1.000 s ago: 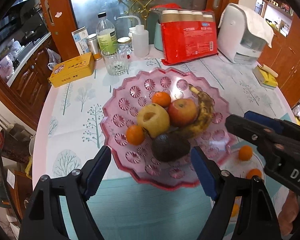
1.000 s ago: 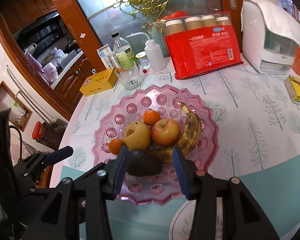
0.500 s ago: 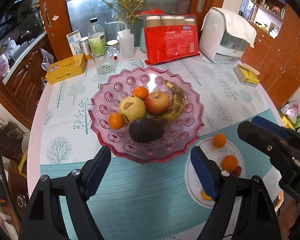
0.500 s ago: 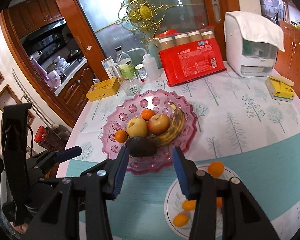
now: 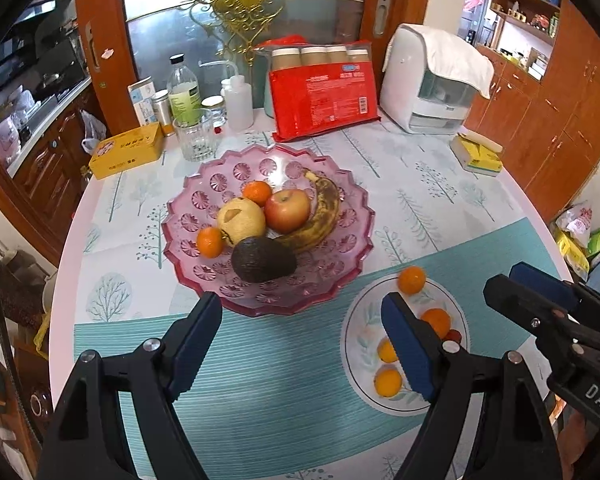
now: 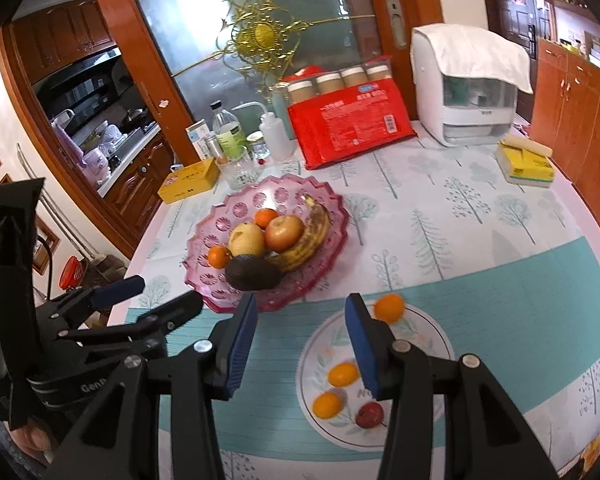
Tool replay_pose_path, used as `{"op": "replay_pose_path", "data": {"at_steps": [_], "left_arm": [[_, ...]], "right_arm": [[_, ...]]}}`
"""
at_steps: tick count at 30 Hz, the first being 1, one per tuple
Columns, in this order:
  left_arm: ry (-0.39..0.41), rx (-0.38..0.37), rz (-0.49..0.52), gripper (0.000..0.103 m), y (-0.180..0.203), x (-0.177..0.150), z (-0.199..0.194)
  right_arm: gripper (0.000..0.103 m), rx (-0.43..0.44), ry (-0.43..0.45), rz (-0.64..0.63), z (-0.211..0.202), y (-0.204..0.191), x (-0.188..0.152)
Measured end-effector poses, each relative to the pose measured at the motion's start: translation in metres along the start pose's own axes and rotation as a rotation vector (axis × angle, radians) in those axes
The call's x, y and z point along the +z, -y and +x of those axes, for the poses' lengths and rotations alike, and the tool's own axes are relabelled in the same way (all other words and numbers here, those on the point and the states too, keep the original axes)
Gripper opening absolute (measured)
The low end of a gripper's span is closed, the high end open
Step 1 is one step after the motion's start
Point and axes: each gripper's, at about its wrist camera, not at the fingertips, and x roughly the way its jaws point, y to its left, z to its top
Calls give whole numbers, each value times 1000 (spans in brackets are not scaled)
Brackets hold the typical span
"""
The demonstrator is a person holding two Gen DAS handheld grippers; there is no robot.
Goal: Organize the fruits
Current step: 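Grasp the large orange on the plate with the right tool while the left tool grasps another orange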
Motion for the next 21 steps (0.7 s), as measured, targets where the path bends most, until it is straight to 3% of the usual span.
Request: {"op": "replay_pose_path", "data": {"at_steps": [6, 21], "left_arm": [[2, 37, 53, 81, 18, -12, 6], [-140, 31, 94, 81, 47, -45, 61]], "right_arm": [[46, -30, -21, 51, 0, 29, -14], [46, -102, -100, 127, 24, 92, -36]]}}
